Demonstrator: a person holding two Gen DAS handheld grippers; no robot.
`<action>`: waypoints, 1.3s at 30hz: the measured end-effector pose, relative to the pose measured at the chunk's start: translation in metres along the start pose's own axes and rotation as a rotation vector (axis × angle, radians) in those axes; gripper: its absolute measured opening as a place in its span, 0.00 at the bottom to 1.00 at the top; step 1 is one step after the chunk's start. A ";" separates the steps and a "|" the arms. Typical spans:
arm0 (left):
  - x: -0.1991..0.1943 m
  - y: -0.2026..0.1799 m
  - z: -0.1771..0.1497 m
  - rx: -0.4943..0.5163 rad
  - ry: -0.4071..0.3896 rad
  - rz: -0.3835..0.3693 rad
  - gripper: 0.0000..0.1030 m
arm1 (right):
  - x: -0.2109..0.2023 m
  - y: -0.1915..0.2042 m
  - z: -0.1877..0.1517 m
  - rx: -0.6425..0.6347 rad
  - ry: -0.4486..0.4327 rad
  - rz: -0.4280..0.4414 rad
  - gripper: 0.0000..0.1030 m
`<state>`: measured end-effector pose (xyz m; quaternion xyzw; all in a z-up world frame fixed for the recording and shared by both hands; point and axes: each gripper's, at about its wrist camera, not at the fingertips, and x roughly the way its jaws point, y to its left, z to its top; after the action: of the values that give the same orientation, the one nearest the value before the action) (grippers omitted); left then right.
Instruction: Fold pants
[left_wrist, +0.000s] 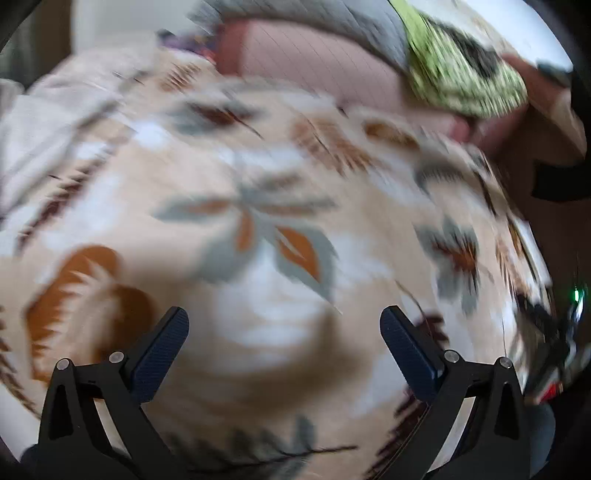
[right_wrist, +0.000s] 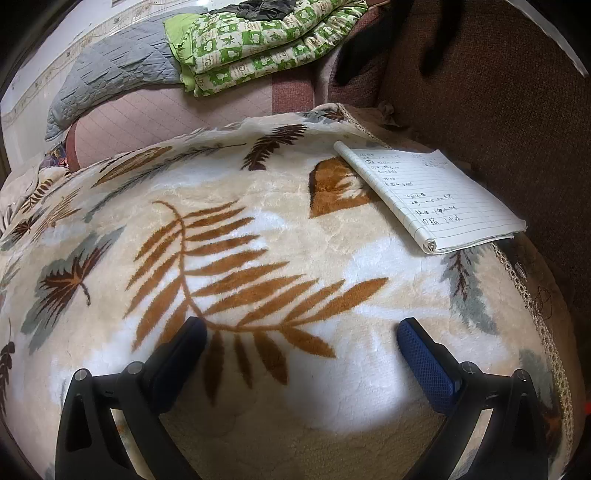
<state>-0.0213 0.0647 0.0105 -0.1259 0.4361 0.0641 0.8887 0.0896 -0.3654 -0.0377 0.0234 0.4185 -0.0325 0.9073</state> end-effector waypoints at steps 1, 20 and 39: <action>-0.007 0.004 0.005 -0.021 -0.028 0.014 1.00 | 0.000 0.000 0.001 0.000 0.000 0.000 0.99; -0.058 0.114 0.010 -0.351 -0.308 0.304 1.00 | -0.002 -0.002 -0.001 0.006 -0.002 0.006 0.99; -0.039 0.092 0.021 -0.310 -0.235 0.249 1.00 | 0.000 -0.002 -0.001 0.007 0.001 0.008 0.99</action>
<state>-0.0499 0.1591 0.0381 -0.1979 0.3267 0.2535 0.8887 0.0887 -0.3668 -0.0377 0.0284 0.4188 -0.0302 0.9071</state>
